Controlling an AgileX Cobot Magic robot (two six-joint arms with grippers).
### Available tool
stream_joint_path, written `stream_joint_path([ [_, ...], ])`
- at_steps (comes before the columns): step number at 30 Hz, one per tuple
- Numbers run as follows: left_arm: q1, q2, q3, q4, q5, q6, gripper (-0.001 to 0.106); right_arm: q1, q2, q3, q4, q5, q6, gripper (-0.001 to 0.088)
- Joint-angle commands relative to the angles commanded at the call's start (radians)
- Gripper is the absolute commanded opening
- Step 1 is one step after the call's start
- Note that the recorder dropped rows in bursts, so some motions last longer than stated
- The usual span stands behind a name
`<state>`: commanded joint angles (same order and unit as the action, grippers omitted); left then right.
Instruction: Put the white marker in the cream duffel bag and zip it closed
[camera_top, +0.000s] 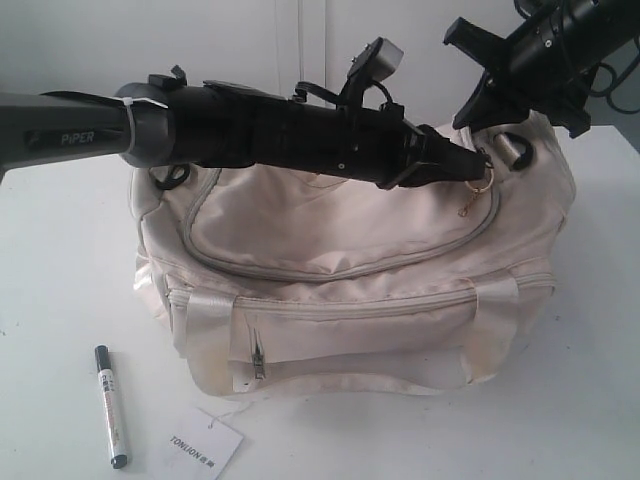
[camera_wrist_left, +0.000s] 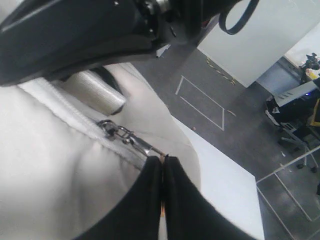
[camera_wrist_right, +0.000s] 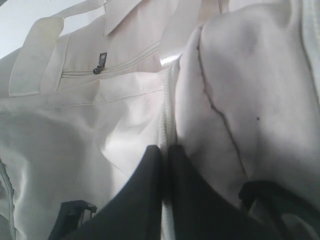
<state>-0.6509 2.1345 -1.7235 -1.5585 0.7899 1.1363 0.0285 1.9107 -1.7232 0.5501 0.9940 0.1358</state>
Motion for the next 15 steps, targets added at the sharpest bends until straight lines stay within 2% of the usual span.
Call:
stream_joint_path([
  [10, 0.0, 0.0, 0.0, 0.009, 0.131, -0.037, 0.0, 0.0, 0.0, 0.0, 0.0, -0.002, 0.0, 0.0],
  [12, 0.0, -0.004, 0.0, 0.047, 0.143, -0.087, 0.0, 0.0, 0.0, 0.0, 0.0, -0.002, 0.0, 0.0],
  [15, 0.0, -0.022, 0.0, 0.18, 0.171, -0.197, 0.0, 0.0, 0.0, 0.0, 0.0, -0.002, 0.0, 0.0],
])
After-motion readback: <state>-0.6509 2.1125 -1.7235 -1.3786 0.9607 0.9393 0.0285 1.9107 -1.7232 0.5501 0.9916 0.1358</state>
